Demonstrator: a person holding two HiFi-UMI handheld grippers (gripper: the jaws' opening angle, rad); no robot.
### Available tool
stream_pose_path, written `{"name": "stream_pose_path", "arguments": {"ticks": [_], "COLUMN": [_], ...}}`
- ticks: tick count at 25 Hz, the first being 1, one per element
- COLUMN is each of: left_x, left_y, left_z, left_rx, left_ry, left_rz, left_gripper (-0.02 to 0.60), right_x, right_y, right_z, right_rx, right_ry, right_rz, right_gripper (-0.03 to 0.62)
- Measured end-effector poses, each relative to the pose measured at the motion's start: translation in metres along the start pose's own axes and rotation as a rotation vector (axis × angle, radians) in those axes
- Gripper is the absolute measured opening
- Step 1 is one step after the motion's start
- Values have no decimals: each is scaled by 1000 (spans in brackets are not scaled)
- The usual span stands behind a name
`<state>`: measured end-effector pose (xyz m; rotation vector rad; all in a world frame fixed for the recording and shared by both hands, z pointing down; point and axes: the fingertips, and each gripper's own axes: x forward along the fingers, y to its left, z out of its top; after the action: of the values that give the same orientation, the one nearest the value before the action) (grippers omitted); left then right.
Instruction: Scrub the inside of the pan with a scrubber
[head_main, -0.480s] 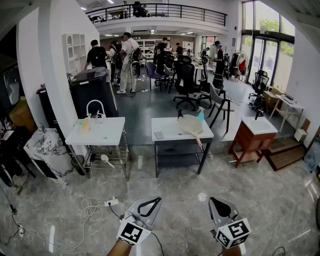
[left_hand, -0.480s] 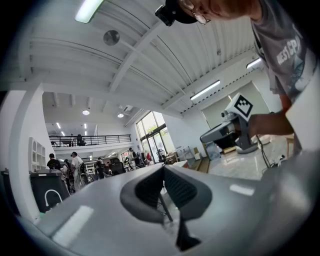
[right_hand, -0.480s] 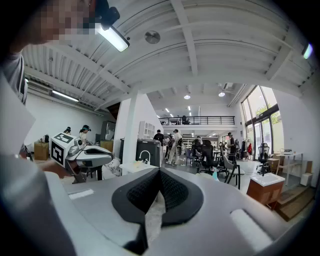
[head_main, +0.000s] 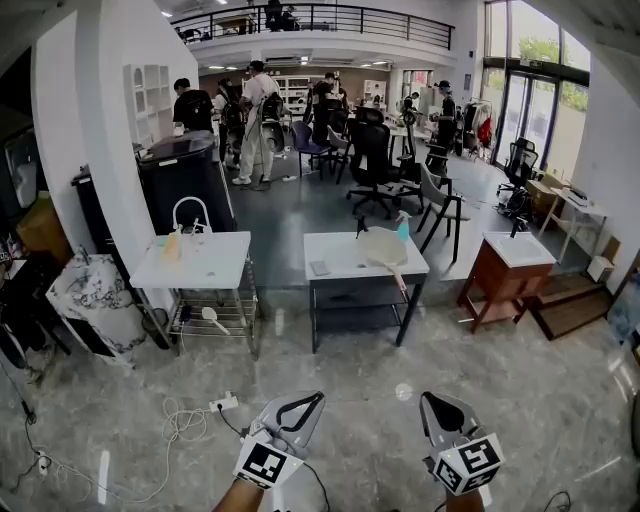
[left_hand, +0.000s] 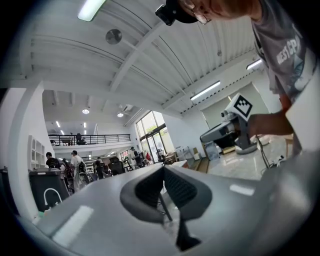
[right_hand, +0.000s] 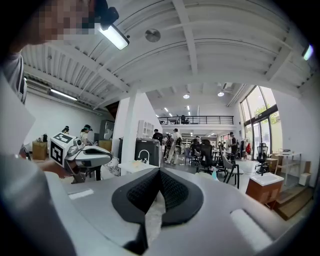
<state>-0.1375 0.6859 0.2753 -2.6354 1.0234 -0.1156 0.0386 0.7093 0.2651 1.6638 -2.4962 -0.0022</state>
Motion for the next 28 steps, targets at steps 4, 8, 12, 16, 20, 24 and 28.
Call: {"name": "stream_pose_path", "arguments": {"ticks": [4,8,12,16,20,24,28], "left_x": [2,8,22,41,61,97,150], "left_y": [5,11,15,22,31,46,54], "left_z": [-5,-7,-9,-18,-29,-42,-50], "left_rx": [1,-10,-24,-23,-22,-40,-30], "left_ry": [-2,-16,-22,-7,5,38,67], "left_rz": [-7,-10,-19,-20,18,51,82], "left_gripper": [2,2,2,1,2,2,2], "right_x": [7,11,15,30,54,90,125], "right_y": [-3,-7,-19,-35,-53,-77,-116], "right_z": [-1,2,7,1,-1,2,-6], "right_rx": [2,16,0,6,-4,-15,1], "right_ry": [0,-22,-22,-2,-17,-33,-33], "right_rz": [-12,-20,-47,-58,-36,2,49], "right_gripper": [0,0,0,0,0,0,0]}}
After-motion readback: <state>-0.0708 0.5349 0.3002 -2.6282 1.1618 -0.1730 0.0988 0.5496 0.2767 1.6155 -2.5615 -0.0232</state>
